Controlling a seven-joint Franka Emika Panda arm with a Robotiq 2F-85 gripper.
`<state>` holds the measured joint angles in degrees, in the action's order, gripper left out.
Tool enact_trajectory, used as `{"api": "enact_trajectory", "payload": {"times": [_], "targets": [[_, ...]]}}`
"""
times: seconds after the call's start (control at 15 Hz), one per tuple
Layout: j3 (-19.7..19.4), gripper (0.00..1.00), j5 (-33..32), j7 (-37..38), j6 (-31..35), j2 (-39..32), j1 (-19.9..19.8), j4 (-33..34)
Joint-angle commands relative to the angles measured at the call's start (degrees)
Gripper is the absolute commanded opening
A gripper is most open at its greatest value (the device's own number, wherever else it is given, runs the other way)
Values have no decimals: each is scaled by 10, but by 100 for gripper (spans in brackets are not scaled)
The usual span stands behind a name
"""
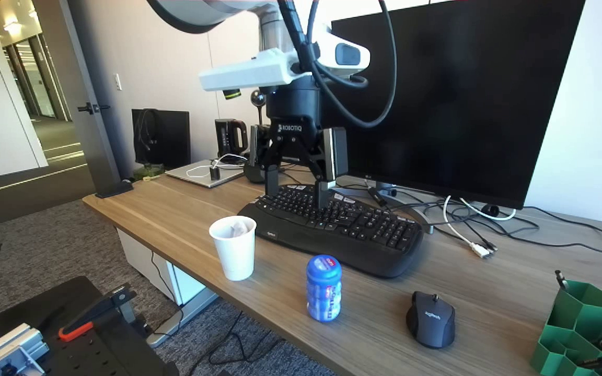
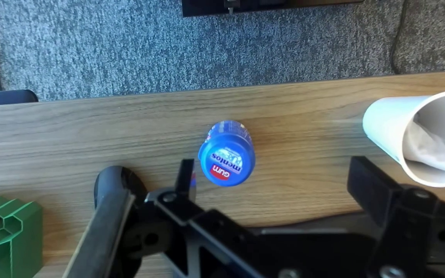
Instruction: Move the bottle to the left
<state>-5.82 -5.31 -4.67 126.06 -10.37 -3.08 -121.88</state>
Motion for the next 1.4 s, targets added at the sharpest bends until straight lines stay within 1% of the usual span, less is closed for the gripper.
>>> {"api": "enact_trajectory", "payload": {"times": [0.0,0.33,0.6,0.87,1.07,1.2,1.33], "targets": [[9,100,15,-29,-5,-9,-11,13],[8,100,21,-48,-1,-23,-15,30],[12,100,46,-90,8,-33,-27,42],[14,100,57,-124,6,-42,-35,49],[13,100,49,-130,11,-43,-36,43],[9,100,39,-114,30,-40,-34,37],[9,100,41,-114,46,-43,-35,36]]}}
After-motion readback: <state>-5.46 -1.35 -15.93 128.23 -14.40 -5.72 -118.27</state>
